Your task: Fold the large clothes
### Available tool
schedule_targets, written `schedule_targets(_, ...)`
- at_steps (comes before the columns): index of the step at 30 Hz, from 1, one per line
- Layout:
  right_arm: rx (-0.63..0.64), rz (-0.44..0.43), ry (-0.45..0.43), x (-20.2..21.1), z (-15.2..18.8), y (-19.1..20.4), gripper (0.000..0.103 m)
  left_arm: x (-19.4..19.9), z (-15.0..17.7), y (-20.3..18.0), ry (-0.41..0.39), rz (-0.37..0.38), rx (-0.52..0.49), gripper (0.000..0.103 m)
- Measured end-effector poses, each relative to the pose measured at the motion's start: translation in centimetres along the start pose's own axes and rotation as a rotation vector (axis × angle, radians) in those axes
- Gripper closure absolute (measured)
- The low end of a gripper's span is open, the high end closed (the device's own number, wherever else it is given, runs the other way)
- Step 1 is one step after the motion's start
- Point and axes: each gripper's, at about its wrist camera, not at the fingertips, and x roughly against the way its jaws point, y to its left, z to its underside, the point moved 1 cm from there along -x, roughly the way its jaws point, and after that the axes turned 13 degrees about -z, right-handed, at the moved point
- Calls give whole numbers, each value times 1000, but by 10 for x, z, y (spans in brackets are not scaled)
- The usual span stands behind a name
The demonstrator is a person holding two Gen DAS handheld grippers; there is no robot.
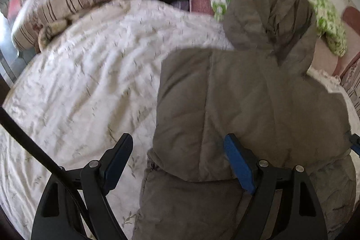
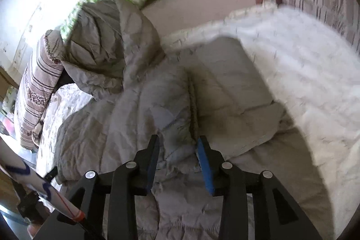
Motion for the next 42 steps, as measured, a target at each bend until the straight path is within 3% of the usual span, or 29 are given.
schedule_targets(5, 158, -18, -33, 5, -6, 43, 59, 22, -2, -9, -89, 51, -1, 21)
schedule_targets(9, 228, 15, 32, -34, -4, 60, 59, 12, 4, -28, -67, 50, -54, 21)
schedule_targets(14, 243, 101, 131, -83, 8, 48, 58, -6, 8, -37, -15, 16, -82, 19)
schedule_targets(18, 260, 115, 177, -103, 16, 38, 58, -18, 9, -38, 33, 19, -84, 15)
schedule_targets(22, 268, 101, 209, -102, 9, 37, 58, -17, 11, -38, 27, 14, -89, 15)
schedule_targets(24, 262, 61, 176, -81, 7, 42, 58, -8, 10, -36, -3, 22, -78, 16)
schedule_targets(26, 258, 5, 147, -63, 9, 48, 56, 6, 8, -34, -42, 48, -65, 16)
schedule_targets(30, 281, -13, 137, -51, 19, 62, 55, 27, 11, -46, -100, 104, -78, 16)
schedule_targets(36, 306, 1, 192, -75, 36, 74, 55, 22, 25, -80, -88, 85, -200, 16)
schedule_targets(42, 290, 29, 236, -103, 45, 62, 54, 4, 30, -87, -28, 62, -235, 15)
